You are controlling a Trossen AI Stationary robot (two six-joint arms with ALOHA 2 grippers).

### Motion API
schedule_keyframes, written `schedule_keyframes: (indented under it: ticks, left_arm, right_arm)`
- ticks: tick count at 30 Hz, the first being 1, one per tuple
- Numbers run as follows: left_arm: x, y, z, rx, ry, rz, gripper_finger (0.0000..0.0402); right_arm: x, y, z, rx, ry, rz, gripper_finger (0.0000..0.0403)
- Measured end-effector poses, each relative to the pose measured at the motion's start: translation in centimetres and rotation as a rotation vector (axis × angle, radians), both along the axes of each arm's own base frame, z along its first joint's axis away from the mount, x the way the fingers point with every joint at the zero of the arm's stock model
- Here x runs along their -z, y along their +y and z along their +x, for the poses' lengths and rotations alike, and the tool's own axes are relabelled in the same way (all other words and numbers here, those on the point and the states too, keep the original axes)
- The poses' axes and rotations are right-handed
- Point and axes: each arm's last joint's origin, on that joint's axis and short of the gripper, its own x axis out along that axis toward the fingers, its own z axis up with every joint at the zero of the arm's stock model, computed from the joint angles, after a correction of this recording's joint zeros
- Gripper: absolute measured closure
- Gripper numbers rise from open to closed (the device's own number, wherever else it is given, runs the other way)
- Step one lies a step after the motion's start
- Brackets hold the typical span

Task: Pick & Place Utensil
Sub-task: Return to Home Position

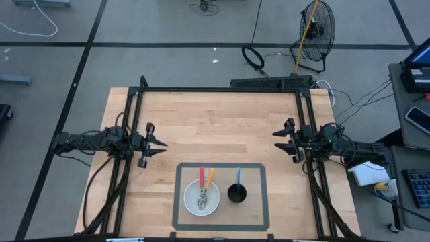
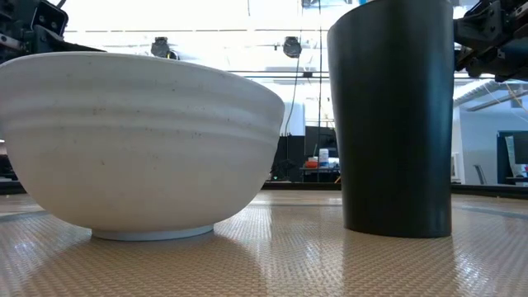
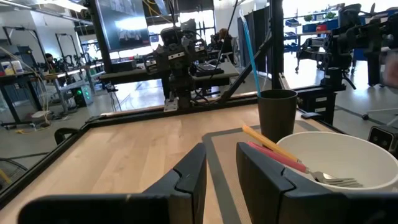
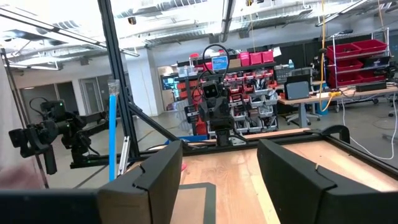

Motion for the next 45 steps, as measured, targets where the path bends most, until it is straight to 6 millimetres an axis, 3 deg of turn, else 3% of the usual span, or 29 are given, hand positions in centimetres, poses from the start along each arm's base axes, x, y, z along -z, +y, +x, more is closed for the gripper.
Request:
schedule_keyframes:
  ticks: [45]
  left_arm:
    - [0.0,0.0,0.0,0.0,0.003,-0.021,0.0309]
  right_arm:
    - [0.0,0.0,0.0,0.0,0.0,0.0,0.0196]
